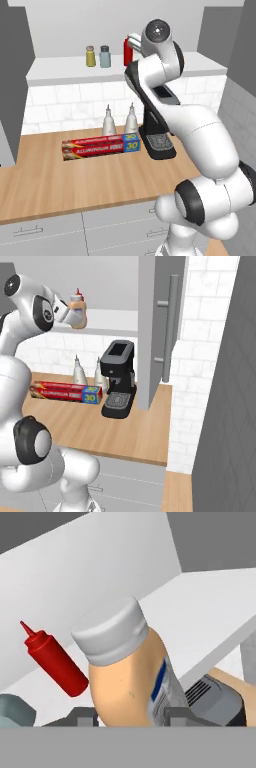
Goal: Put the shaker and condiment bottle from the counter next to their counterparts in the cabinet.
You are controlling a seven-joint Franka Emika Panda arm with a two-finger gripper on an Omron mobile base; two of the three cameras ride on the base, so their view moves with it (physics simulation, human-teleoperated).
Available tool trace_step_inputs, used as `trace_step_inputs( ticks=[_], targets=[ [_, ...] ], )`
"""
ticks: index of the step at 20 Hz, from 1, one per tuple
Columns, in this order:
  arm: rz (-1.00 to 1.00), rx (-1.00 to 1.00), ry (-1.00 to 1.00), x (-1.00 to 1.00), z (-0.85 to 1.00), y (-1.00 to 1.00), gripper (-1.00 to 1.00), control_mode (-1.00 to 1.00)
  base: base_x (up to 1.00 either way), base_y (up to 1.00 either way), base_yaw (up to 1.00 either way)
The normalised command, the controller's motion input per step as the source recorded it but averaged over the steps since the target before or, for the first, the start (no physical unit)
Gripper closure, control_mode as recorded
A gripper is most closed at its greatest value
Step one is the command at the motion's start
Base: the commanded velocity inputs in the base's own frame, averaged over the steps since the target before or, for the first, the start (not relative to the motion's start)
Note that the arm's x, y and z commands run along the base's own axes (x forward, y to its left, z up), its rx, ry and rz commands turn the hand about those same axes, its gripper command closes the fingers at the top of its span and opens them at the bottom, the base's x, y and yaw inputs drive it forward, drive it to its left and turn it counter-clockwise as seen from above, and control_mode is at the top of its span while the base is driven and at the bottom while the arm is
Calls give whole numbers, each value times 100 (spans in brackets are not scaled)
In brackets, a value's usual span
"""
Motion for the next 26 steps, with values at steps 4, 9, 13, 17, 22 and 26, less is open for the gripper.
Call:
trace_step_inputs(
  ticks=[4,9,13,17,22,26],
  targets=[
    [9,-3,9,32,4,0,100,-100,0,0,0],
    [12,-1,12,19,0,0,100,-100,0,0,0],
    [13,0,3,14,0,-9,100,-100,0,0,0],
    [13,0,0,10,0,-9,100,-100,0,0,0],
    [13,-1,-3,0,0,0,100,-100,0,0,0],
    [13,-2,-12,1,-1,0,100,-100,0,0,0]
  ],
)
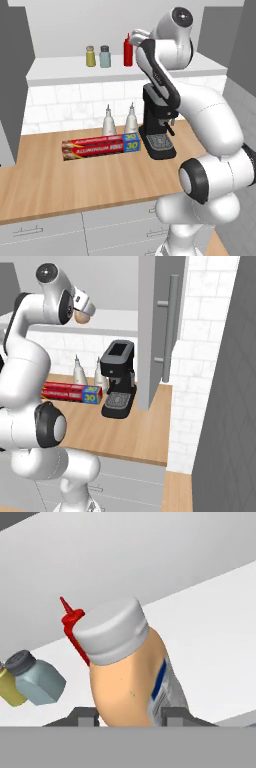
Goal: Put the shaker and condiment bottle from the counter next to their counterparts in the cabinet.
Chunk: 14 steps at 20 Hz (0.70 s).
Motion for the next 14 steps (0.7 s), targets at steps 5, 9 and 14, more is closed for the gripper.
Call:
trace_step_inputs(
  ticks=[5,9,14],
  targets=[
    [13,-2,-13,0,-11,0,100,-100,0,0,0],
    [13,-4,-4,20,-35,0,100,-100,0,0,0],
    [10,-1,0,43,-11,0,100,-100,0,0,0]
  ],
)
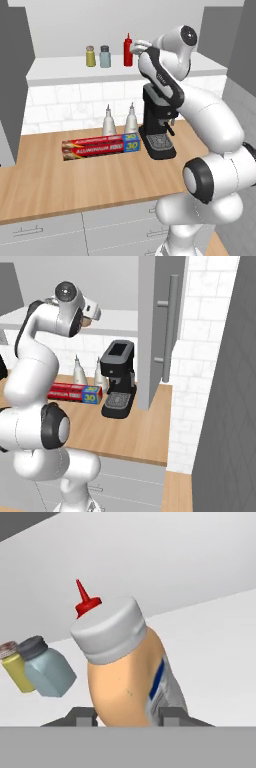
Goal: Put the shaker and condiment bottle from the counter next to their counterparts in the cabinet.
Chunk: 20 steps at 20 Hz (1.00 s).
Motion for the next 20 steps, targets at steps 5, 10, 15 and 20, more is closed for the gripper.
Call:
trace_step_inputs(
  ticks=[5,10,15,20],
  targets=[
    [10,-3,0,47,-7,0,100,-100,0,0,0],
    [10,-3,0,47,-17,0,100,-100,0,0,0],
    [8,-7,0,30,-57,1,-100,-100,0,0,0],
    [8,-4,0,9,-30,0,-100,-100,0,0,0]
  ],
)
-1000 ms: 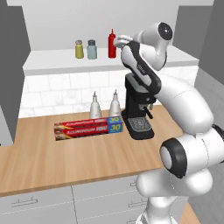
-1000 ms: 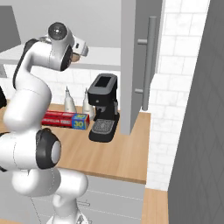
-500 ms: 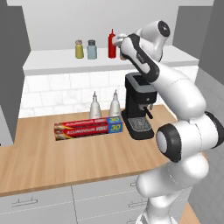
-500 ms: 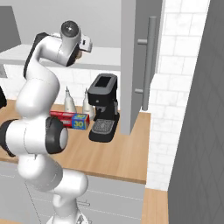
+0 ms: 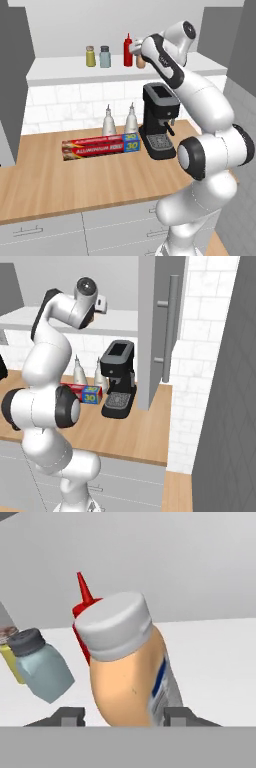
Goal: Put the shaker and condiment bottle from the counter next to their counterparts in the cabinet.
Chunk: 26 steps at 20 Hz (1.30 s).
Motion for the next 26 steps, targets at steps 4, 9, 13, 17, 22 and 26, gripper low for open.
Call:
trace_step_inputs(
  ticks=[4,9,13,17,22,26],
  targets=[
    [5,-1,0,-30,0,7,-100,-100,0,0,0],
    [3,0,-1,-86,0,12,-100,-100,0,0,0],
    [0,0,-4,-99,13,12,-100,-100,0,0,0],
    [0,0,-5,-91,16,11,-100,-100,0,0,0],
    [0,0,-5,-95,19,14,-100,-100,0,0,0],
    [0,0,-2,-100,29,19,-100,-100,0,0,0]
  ],
)
